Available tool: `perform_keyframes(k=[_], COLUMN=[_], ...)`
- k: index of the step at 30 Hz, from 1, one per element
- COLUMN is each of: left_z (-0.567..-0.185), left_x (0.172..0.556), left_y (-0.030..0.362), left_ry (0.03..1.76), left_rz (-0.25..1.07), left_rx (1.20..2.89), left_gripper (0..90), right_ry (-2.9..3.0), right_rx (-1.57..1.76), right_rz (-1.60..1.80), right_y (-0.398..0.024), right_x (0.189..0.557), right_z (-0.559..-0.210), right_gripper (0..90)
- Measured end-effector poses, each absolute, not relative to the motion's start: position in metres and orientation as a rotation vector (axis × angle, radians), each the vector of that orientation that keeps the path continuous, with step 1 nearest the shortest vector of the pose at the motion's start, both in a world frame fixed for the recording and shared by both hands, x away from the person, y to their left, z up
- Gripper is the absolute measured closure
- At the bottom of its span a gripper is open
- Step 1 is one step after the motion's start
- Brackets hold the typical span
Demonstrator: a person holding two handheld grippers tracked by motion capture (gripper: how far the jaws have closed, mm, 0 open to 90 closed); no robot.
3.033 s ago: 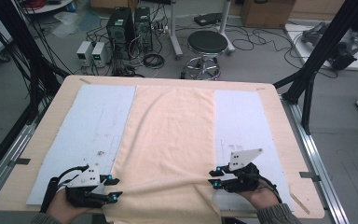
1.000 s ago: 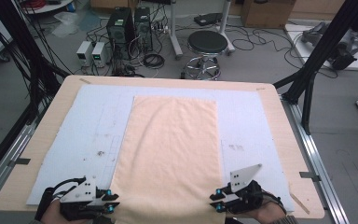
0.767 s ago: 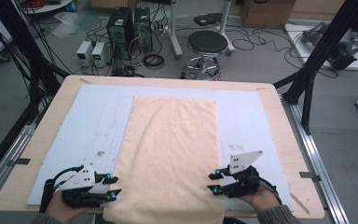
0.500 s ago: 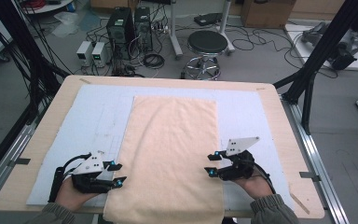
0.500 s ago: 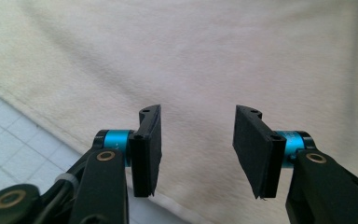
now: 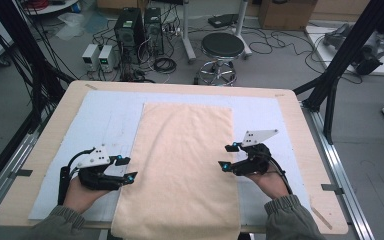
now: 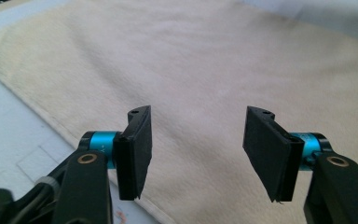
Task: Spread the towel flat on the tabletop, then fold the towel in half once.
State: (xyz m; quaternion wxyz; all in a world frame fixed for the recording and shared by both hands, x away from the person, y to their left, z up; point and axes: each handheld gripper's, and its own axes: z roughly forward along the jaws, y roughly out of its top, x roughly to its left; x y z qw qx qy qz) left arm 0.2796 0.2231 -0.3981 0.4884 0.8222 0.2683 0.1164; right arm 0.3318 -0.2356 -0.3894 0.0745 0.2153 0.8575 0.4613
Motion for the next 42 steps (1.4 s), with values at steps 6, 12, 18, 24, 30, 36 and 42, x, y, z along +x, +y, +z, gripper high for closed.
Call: perform_keyframes(k=[6,12,18,24,30,36,42], left_z=[-0.378,-0.369,-0.370,-0.374,-0.360,-0.341,-0.351], left_x=[0.297,0.309,0.315,0.324,0.339,0.367,0.393], left_y=[0.229,0.231,0.230,0.229,0.226,0.223,0.218], left_ry=[0.695,0.713,0.715,0.735,0.737,0.744,0.768], left_rz=[0.313,0.345,0.347,0.349,0.380,0.396,0.382], left_rx=[1.955,1.958,1.969,1.980,1.990,1.975,1.959], left_gripper=[35.6,33.0,32.6,32.3,32.4,32.7,33.1], right_ry=[2.538,2.544,2.548,2.567,2.557,2.529,2.520], right_rx=[0.650,0.659,0.675,0.686,0.700,0.732,0.786], right_rz=[1.396,1.373,1.370,1.326,1.292,1.251,1.224], right_y=[-0.232,-0.229,-0.231,-0.235,-0.242,-0.249,-0.243], right_x=[0.344,0.357,0.362,0.365,0.371,0.391,0.414], right_z=[-0.375,-0.367,-0.366,-0.368,-0.360,-0.345,-0.358], right_gripper=[28.5,25.2,25.0,25.1,25.2,25.2,25.2])
